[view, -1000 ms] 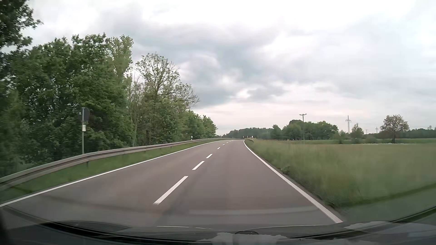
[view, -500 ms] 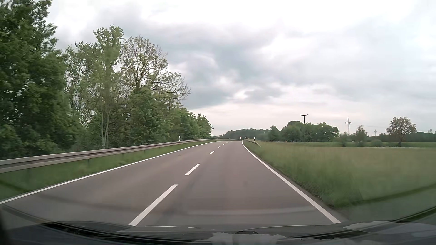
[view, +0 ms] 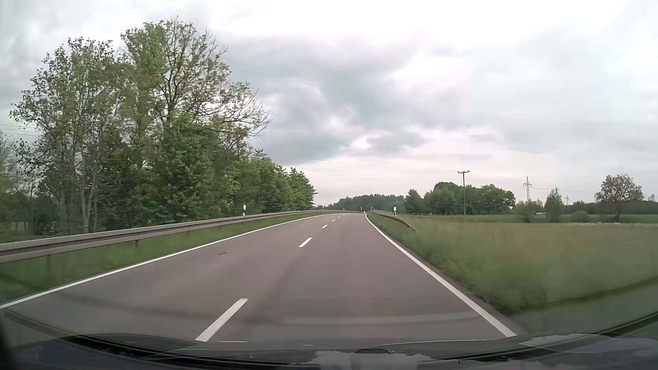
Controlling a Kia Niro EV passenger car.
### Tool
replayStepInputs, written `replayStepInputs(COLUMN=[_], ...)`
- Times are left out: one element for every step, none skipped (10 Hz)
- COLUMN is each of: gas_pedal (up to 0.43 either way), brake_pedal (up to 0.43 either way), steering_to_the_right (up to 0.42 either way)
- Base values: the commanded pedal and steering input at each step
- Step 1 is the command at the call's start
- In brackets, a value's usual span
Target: Follow the waypoints while adhering to traffic rules and regulations
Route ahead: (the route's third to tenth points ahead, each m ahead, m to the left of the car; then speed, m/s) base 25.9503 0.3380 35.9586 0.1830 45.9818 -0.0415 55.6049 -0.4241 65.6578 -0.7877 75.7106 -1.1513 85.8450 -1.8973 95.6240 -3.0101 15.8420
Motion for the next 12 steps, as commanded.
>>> replayStepInputs(gas_pedal=[0.169, 0.169, 0.169, 0.169, 0.169, 0.169, 0.169, 0.169, 0.169, 0.169, 0.169, 0.169], brake_pedal=[0.000, 0.000, 0.000, 0.000, 0.000, 0.000, 0.000, 0.000, 0.000, 0.000, 0.000, 0.000], steering_to_the_right=[0.005, 0.004, 0.005, 0.005, 0.005, 0.005, 0.005, 0.006, 0.005, 0.006, 0.006, 0.006])
